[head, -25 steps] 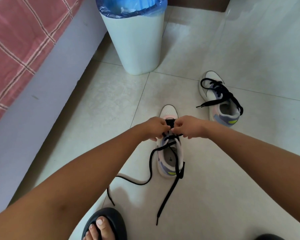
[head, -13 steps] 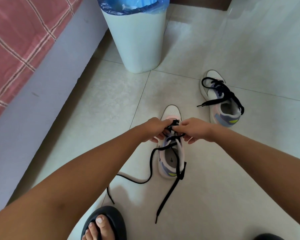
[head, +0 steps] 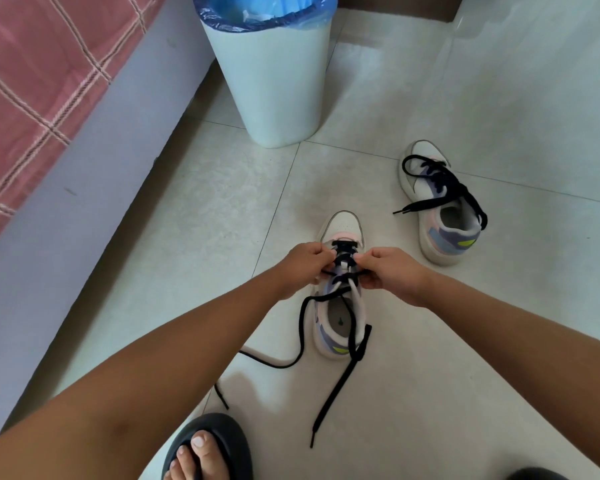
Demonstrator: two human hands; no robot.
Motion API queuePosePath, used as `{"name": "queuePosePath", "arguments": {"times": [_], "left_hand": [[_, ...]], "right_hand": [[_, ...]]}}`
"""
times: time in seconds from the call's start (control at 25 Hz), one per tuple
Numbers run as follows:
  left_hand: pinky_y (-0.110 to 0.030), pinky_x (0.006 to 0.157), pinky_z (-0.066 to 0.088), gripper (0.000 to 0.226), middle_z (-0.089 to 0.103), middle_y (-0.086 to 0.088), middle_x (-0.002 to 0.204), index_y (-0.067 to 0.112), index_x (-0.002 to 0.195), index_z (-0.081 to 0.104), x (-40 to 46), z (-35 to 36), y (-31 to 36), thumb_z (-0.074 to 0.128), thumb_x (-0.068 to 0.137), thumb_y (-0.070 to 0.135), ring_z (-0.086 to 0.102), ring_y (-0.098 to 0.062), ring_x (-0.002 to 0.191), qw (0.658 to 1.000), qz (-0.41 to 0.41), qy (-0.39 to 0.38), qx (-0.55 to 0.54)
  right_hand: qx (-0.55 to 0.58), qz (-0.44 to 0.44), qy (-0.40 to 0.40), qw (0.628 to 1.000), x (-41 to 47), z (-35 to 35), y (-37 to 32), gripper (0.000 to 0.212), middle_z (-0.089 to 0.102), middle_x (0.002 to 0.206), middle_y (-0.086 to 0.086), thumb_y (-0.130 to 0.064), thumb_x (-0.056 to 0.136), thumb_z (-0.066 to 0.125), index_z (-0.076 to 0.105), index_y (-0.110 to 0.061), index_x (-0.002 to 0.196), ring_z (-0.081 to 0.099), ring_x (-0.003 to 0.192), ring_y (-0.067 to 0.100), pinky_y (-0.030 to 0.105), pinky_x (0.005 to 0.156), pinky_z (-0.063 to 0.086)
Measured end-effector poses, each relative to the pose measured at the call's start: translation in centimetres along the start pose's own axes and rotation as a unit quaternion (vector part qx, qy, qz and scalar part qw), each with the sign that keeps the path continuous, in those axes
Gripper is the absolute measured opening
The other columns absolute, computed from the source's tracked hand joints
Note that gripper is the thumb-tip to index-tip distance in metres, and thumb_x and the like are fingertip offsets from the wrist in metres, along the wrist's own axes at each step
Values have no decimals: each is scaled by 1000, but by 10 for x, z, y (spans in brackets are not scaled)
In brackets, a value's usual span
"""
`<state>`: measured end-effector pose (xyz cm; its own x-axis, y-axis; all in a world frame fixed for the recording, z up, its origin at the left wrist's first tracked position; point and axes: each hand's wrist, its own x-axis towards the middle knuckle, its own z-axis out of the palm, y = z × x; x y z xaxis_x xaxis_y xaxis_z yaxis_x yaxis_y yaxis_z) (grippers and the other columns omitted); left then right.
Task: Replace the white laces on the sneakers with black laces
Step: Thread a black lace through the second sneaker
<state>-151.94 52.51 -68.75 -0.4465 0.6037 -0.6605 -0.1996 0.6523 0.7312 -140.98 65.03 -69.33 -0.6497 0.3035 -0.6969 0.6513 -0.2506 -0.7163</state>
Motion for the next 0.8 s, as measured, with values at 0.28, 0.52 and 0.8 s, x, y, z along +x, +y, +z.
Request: {"name": "queuePosePath", "arguments": {"times": [0.28,0.52,0.8], "left_hand": [[-25,70,43,19,55,-4,79,10,83,52,-7,0,-4,40,98,13,51,-15,70,983,-59,-38,-167],[-30,64,37,21,53,0,80,13,90,47,-34,-5,5,41,98,30,50,-18,75,943,60,127,301],[-29,65,40,19,54,-6,97,9,101,51,-31,24,18,54,88,23,55,-24,88,895,103,53,431]], "right_hand": [[36,55,-52,996,-6,-12,-13,15,57,81,9,-18,97,50,53,-10,84,56,74,18,31,77,50],[-446,-52,54,892,-33,2,-21,28,52,77,1,-38,97,44,48,-13,84,49,75,20,26,57,34],[-399,-77,30,913,-36,15,-23,7,55,85,6,-16,89,56,54,-9,89,47,72,17,23,57,34]]}}
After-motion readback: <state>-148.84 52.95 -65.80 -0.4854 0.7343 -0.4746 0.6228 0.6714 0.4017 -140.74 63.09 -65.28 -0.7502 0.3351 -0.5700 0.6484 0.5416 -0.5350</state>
